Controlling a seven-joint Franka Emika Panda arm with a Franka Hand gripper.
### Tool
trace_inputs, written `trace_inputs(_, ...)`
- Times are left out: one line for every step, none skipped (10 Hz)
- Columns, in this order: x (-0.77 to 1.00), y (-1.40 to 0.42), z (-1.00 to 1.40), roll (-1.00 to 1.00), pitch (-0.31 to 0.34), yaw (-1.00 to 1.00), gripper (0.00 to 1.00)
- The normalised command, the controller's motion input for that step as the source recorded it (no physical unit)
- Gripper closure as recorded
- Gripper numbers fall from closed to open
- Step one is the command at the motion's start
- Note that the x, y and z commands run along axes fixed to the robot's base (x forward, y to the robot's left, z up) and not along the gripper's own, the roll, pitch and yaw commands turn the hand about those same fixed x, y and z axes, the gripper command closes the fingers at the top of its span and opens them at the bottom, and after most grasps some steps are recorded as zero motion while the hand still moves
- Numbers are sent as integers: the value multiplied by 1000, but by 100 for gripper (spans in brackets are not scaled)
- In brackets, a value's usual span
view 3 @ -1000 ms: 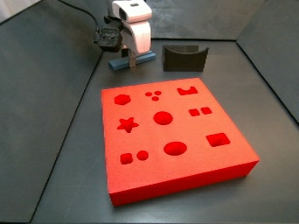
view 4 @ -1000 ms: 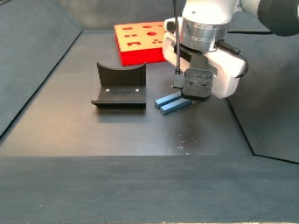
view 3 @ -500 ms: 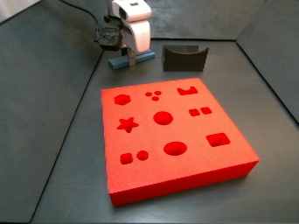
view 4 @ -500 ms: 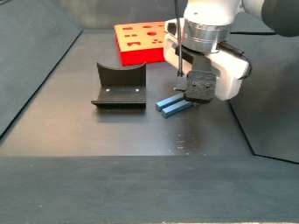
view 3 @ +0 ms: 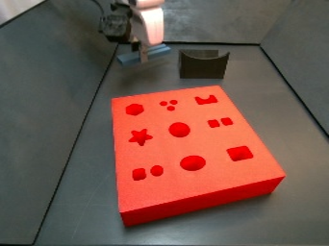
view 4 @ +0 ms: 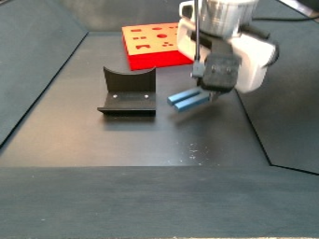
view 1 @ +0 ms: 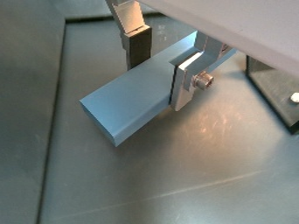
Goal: Pick up the double-square object. Move up. Place the double-square object on the fixture. Regrasp the double-square object. Move to above the board. Insert the double-square object.
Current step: Move up, then place the double-square object on the fixture.
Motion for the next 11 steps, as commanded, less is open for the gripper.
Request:
trace_inputs(-13, 8, 365, -17, 61, 9, 100)
trace_inputs(0, 0, 1000, 0, 0, 0, 100)
trace_inputs(2, -2, 1000, -2, -6, -2, 100)
trace_inputs(-7, -4, 1000, -6, 13, -1, 100)
trace_inputs(-12, -5, 1000, -10, 22, -1, 100)
trace_inputs(-16, -5, 1000, -13, 30, 2, 100)
trace_inputs(-19, -6, 1000, -16, 32, 3, 100)
trace_inputs(-21, -7, 1000, -18, 32, 4, 100)
trace_inputs(-22, -8, 995, -21, 34, 4, 100)
trace_inputs(-21, -8, 887, -23, 38, 5, 100)
trace_inputs(-12, -7, 667, -27, 46, 5, 100)
